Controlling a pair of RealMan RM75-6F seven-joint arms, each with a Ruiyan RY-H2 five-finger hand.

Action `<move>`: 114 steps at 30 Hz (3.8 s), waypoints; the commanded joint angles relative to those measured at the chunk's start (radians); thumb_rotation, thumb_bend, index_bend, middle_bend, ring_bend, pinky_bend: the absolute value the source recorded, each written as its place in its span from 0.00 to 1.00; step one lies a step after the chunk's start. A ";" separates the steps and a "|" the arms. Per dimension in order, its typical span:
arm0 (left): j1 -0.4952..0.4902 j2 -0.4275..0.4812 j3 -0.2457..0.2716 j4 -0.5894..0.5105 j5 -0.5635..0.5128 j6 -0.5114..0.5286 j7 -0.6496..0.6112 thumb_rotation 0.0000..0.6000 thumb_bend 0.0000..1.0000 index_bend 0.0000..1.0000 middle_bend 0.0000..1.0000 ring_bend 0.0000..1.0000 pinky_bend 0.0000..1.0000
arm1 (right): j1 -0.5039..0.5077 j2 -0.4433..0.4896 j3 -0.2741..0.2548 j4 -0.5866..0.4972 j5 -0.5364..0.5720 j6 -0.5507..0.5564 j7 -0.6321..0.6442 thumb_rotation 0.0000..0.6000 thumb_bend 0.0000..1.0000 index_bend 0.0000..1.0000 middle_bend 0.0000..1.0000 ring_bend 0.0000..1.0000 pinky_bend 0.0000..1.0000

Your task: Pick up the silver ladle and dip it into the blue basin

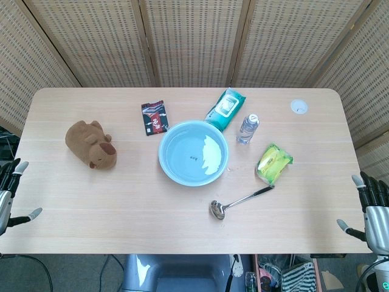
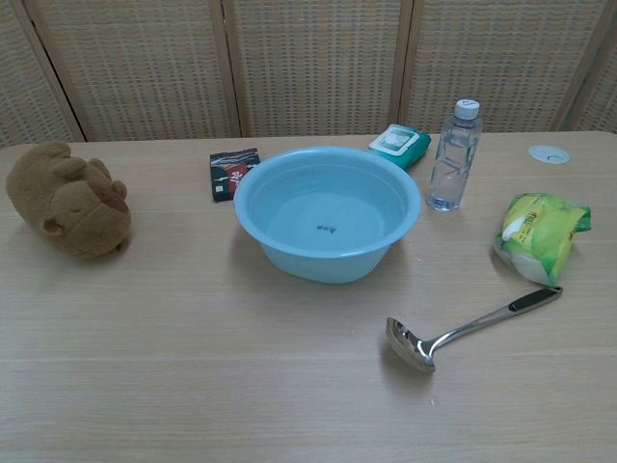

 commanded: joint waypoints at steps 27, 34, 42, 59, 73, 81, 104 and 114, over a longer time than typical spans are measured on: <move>-0.054 -0.039 -0.049 -0.004 -0.132 -0.090 0.104 1.00 0.00 0.00 0.00 0.00 0.00 | 0.443 -0.123 -0.044 0.273 -0.124 -0.662 -0.088 1.00 0.76 0.10 0.81 0.80 0.99; -0.066 -0.051 -0.051 0.002 -0.158 -0.112 0.130 1.00 0.00 0.00 0.00 0.00 0.00 | 0.525 -0.186 -0.034 0.290 -0.031 -0.824 -0.160 1.00 0.78 0.14 0.81 0.80 0.99; -0.070 -0.054 -0.051 0.001 -0.162 -0.114 0.134 1.00 0.00 0.00 0.00 0.00 0.00 | 0.574 -0.254 -0.018 0.304 0.093 -0.903 -0.247 1.00 0.78 0.14 0.81 0.80 0.99; -0.073 -0.051 -0.046 0.005 -0.156 -0.117 0.120 1.00 0.00 0.00 0.00 0.00 0.00 | 0.615 -0.265 -0.068 0.260 0.343 -0.961 -0.478 1.00 0.83 0.19 0.81 0.80 0.99; -0.073 -0.051 -0.042 -0.005 -0.153 -0.113 0.128 1.00 0.00 0.00 0.00 0.00 0.00 | 0.616 -0.198 -0.135 0.086 0.407 -0.852 -0.577 1.00 0.79 0.20 0.81 0.80 0.99; -0.071 -0.049 -0.042 -0.003 -0.153 -0.109 0.121 1.00 0.00 0.00 0.00 0.00 0.00 | 0.551 -0.270 -0.110 0.149 0.276 -0.661 -0.484 1.00 0.03 0.20 0.85 0.82 1.00; -0.057 -0.051 -0.037 -0.024 -0.135 -0.071 0.145 1.00 0.00 0.00 0.00 0.00 0.00 | 0.501 -0.453 -0.052 0.179 0.415 -0.570 -0.498 1.00 0.12 0.50 0.90 0.86 1.00; -0.058 -0.050 -0.033 -0.027 -0.127 -0.075 0.144 1.00 0.00 0.00 0.00 0.00 0.00 | 0.505 -0.475 -0.039 0.192 0.494 -0.569 -0.552 1.00 0.30 0.50 0.90 0.86 1.00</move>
